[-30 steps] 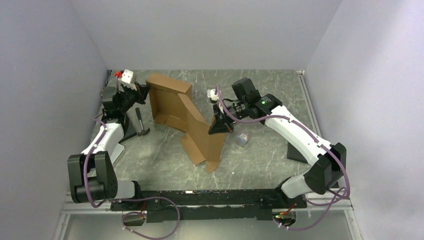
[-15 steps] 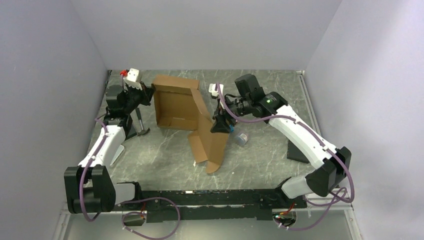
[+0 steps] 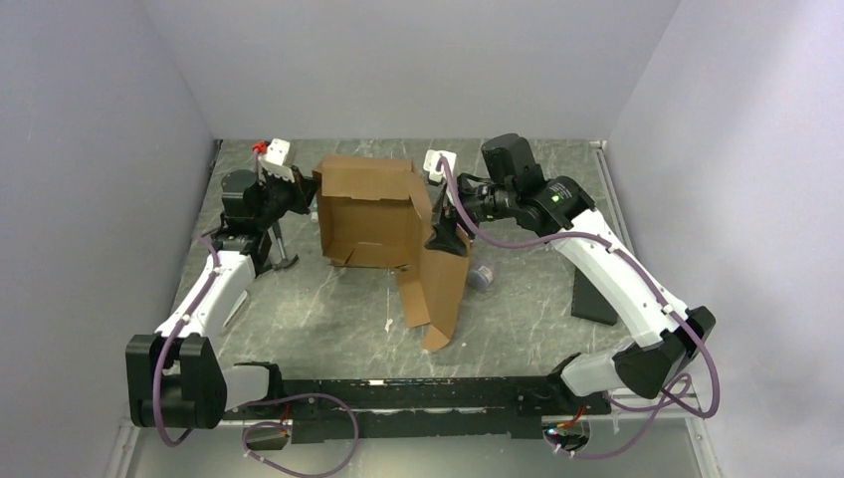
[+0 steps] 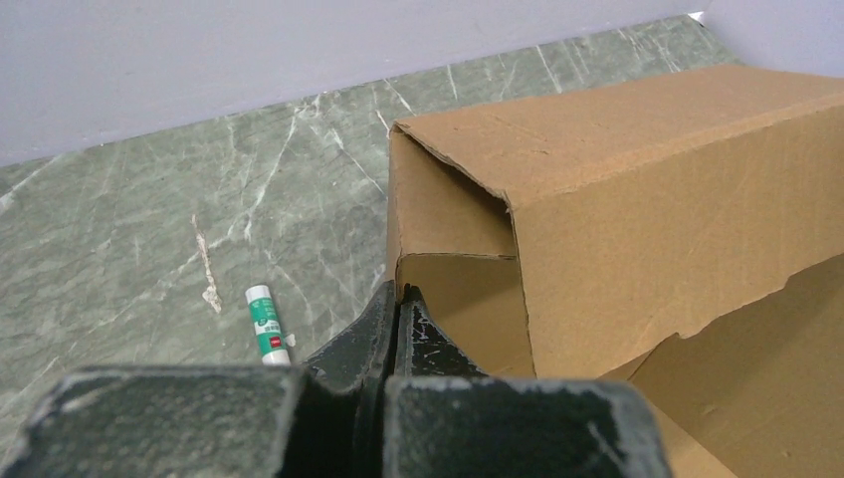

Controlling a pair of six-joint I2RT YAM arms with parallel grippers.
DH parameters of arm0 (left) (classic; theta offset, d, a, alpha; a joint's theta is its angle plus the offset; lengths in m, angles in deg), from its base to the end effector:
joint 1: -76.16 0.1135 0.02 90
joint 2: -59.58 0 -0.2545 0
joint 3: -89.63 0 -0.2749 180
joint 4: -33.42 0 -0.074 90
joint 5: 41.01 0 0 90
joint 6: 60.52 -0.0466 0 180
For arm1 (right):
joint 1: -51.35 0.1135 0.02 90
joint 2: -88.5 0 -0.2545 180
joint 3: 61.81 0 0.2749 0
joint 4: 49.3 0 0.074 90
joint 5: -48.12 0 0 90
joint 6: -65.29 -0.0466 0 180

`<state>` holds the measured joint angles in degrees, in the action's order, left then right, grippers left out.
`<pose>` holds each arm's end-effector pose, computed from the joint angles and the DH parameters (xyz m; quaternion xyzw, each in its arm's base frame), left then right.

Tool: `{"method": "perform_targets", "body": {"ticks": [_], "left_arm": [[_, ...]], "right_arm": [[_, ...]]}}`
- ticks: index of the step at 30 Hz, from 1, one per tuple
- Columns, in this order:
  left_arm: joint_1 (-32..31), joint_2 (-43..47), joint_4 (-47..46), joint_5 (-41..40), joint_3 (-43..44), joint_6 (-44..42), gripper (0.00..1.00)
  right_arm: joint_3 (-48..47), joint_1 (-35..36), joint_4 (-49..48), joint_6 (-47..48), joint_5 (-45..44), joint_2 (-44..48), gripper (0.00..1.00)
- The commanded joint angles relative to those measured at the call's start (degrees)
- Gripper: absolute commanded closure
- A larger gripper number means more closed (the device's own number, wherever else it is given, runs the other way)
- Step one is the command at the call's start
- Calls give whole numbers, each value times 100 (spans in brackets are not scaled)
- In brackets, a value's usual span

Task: Fold the paper box

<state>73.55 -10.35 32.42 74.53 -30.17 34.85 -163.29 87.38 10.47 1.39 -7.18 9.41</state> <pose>0.3171 -0.0346 0.2885 0.1261 0.7434 -0.2115 0.6219 0.2393 0.2069 0.3999 -0.5547 0.6647 0.3029 0.3983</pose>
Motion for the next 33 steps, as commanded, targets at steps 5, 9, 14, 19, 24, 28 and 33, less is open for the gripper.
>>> {"method": "perform_targets", "body": {"ticks": [5,9,14,19,24,28,33], "left_arm": [[-46,214,-139,-140,-49,148,99],[-46,316,-117,-211,-120,320,85],[-46,589,-58,-163,-231,586,65],[-46,979,451,-197,-253,734,51],[-48,1486,1279,-598,-337,946,38],[-46,1779,1926,-831,-424,1129,32],[-46,2298,2241,-1001,-738,1394,27]], "right_arm": [[45,-17,-252,-217,-422,-47,26],[300,-14,-437,-340,-753,63,34],[560,-11,-648,-471,-955,237,39],[634,-8,-718,-542,-985,328,37],[745,-20,-811,-595,-1094,448,32],[831,-18,-832,-576,-1034,566,26],[910,-58,-870,-537,-870,717,17]]}}
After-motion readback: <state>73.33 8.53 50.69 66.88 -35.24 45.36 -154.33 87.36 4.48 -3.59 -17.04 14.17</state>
